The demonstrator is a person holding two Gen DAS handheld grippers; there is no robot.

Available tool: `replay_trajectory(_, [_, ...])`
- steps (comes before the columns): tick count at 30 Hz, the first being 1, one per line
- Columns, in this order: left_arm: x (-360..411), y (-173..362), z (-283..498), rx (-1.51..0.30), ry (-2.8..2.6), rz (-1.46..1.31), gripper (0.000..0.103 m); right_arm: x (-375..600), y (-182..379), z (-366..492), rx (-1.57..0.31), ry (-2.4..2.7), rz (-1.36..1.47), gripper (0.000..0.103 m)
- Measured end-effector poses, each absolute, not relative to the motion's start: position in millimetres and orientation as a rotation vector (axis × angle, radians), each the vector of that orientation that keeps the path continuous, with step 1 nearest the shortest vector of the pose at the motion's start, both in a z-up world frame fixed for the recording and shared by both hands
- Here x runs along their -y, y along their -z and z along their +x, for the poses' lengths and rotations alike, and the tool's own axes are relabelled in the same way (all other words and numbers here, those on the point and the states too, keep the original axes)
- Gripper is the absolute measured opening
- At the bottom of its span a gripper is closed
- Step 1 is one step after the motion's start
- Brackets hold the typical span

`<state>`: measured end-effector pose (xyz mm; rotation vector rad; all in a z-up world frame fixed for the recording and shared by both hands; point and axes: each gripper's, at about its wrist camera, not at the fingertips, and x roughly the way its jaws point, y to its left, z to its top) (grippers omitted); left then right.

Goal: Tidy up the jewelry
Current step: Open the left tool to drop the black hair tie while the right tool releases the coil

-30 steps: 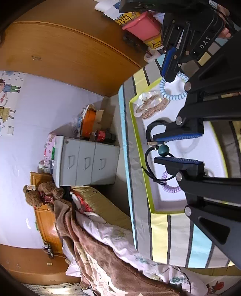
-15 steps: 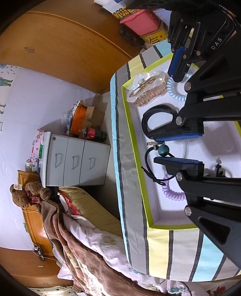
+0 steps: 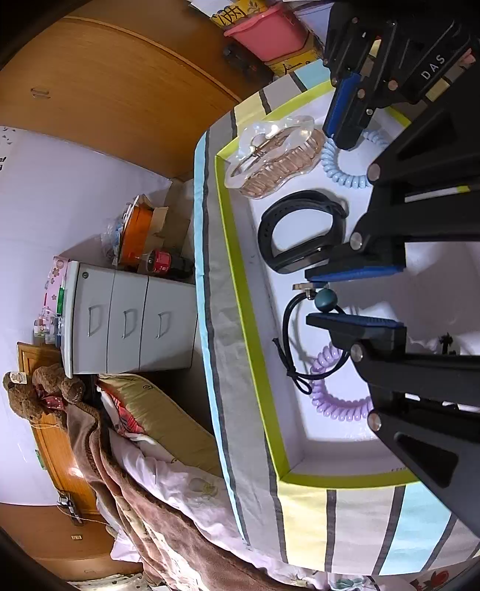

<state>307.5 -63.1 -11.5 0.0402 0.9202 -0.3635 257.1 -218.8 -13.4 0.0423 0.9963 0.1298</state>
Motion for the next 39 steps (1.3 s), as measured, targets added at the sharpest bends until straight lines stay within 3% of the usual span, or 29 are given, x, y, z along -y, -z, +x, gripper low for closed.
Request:
replay_trajectory(21, [66.6,19.1,309.5,-0.935,0.358,0.039,0.019,223.9,16.2,259.0,-0.993,-0.086,0.035,0.01])
replay_trajectory(39, [66.1,17.1,307.0,-0.94,0.336,0.044,0.048,225.3,12.6,255.3,-0.991,-0.085,0.047,0.015])
